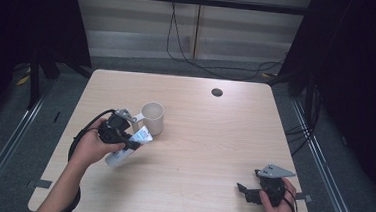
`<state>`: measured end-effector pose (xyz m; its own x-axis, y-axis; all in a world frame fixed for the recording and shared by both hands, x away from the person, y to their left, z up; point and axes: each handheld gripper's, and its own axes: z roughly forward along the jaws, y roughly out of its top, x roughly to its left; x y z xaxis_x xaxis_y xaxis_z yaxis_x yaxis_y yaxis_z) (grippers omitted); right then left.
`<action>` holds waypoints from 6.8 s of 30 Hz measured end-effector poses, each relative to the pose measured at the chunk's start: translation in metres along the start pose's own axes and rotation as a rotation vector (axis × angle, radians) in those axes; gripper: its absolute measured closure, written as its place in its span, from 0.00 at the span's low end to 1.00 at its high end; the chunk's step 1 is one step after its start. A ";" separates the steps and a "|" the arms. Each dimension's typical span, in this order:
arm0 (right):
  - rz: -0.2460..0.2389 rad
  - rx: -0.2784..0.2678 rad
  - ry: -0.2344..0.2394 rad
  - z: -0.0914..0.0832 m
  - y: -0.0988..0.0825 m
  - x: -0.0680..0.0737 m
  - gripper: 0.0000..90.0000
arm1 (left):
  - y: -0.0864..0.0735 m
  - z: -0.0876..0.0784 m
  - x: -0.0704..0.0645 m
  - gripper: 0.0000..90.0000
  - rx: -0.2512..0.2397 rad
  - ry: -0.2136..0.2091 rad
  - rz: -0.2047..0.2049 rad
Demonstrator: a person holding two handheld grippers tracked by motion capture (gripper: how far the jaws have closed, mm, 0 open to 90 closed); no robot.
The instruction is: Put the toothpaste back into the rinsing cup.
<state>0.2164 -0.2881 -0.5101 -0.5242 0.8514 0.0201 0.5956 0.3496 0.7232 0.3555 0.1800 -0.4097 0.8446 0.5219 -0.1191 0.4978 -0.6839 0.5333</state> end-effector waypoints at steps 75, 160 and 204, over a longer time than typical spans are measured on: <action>0.001 0.001 0.000 0.000 0.000 0.000 0.16 | 0.060 -0.054 0.012 0.74 -0.332 0.155 -0.165; 0.003 0.000 -0.001 0.000 0.000 0.000 0.16 | 0.111 -0.014 0.029 0.74 -0.497 0.250 -0.222; -0.002 0.001 0.003 0.000 0.000 0.001 0.16 | 0.092 0.026 0.043 0.73 -0.495 0.254 -0.268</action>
<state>0.2158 -0.2878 -0.5100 -0.5273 0.8494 0.0211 0.5951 0.3515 0.7227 0.4424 0.1267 -0.3874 0.5991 0.7896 -0.1326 0.4850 -0.2261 0.8448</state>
